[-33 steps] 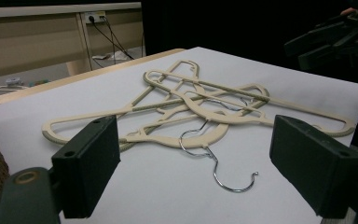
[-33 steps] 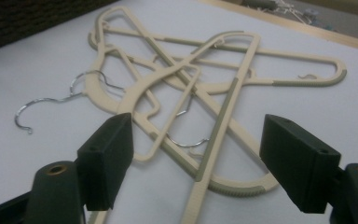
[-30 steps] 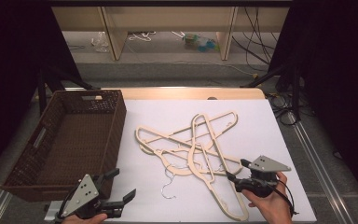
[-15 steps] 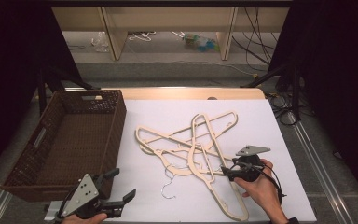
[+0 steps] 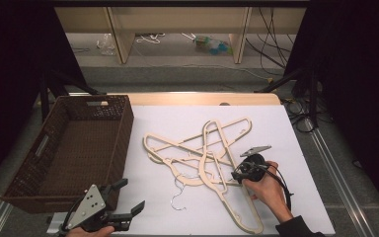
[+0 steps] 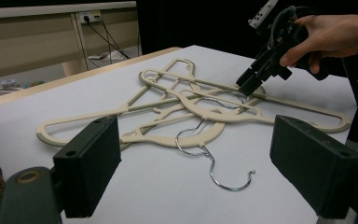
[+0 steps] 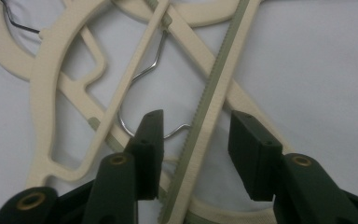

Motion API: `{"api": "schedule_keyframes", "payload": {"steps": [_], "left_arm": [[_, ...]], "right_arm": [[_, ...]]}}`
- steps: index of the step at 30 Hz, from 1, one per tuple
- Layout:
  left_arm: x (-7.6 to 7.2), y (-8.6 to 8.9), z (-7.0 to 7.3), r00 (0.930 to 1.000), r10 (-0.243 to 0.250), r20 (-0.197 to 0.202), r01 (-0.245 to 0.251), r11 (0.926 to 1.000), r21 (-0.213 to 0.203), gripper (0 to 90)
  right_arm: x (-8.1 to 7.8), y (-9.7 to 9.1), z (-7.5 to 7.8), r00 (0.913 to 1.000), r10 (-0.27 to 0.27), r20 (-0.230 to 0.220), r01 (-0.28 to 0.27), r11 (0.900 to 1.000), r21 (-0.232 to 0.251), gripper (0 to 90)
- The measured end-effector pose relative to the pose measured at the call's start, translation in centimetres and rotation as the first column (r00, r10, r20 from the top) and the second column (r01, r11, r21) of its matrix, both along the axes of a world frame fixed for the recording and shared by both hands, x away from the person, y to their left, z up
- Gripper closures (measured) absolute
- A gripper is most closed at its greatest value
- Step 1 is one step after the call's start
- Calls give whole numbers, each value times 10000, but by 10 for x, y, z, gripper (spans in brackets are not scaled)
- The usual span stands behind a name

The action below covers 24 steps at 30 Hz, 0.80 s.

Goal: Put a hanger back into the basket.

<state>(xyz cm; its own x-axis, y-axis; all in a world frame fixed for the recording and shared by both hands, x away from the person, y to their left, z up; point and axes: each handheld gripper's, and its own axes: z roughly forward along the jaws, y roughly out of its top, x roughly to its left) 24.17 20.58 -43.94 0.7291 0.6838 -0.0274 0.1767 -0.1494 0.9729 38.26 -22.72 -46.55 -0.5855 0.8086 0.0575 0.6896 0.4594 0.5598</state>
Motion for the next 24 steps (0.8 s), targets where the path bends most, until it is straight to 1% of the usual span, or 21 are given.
{"api": "schedule_keyframes", "payload": {"steps": [1,2,5,6,7,8,9,10,11,12,13,14,15,16,18,19,20,21,22,24], "left_arm": [[0,0,0,10000,-1,4,1,10000,2,161],[0,0,0,10000,-4,9,4,10000,0,161],[0,0,0,10000,-21,11,21,10000,-25,161],[0,0,0,10000,-30,16,30,10000,13,161],[0,0,0,10000,-29,7,29,10000,27,161],[0,-1,0,10000,-24,4,24,10000,16,161],[0,-1,0,10000,-18,12,18,10000,14,161],[0,-1,0,10000,-9,8,9,10000,15,161],[0,-1,0,10000,-12,6,12,10000,4,161],[0,-1,0,10000,-9,7,9,10000,-1,161],[0,-1,0,10000,-26,44,26,10000,31,161],[0,-1,0,10000,-25,35,25,10000,32,161],[3,0,0,9991,-199,376,192,9996,198,161],[3,0,0,9990,-204,396,196,9996,220,161],[3,0,0,9990,-209,387,200,9995,229,161],[3,-1,0,9991,-193,377,188,9997,145,162],[3,-1,0,9987,-255,450,250,9996,128,162],[3,-2,0,9987,-252,435,246,9996,142,162],[2,-2,0,9995,-148,282,144,9998,136,162],[2,-3,0,9995,-168,280,164,9998,134,162]], "right_arm": [[2,0,0,9998,-4,-210,2,9999,-110,579],[1,2,0,9985,-218,-502,211,9997,-149,587],[5,2,-2,9989,-52,-475,39,9996,-267,611],[4,4,-1,9974,-278,-668,262,9994,-245,611],[4,4,-2,9977,-256,-634,238,9993,-293,617],[6,4,-3,9991,-23,-413,6,9991,-434,618],[5,6,-3,9992,-86,-389,66,9987,-511,618],[5,7,-2,9995,-29,-328,6,9977,-683,622],[5,8,-2,9994,-20,-345,-7,9968,-795,633],[3,10,-1,9983,-179,-554,130,9961,-874,637],[4,11,-1,9983,-245,-521,198,9958,-896,641],[6,10,-1,9989,-121,-459,76,9953,-961,651],[7,10,-1,9992,-53,-404,12,9949,-1010,661],[7,10,-1,9991,-48,-426,3,9946,-1037,668],[8,11,0,9986,-150,-516,97,9947,-1023,691],[8,11,0,9978,-243,-614,182,9950,-979,695],[7,12,0,9958,-495,-775,429,9955,-842,700],[10,9,-1,9980,-248,-576,196,9958,-894,704],[10,8,0,9977,-261,-625,210,9965,-811,708],[12,7,0,9968,-407,-688,364,9973,-631,719]]}}
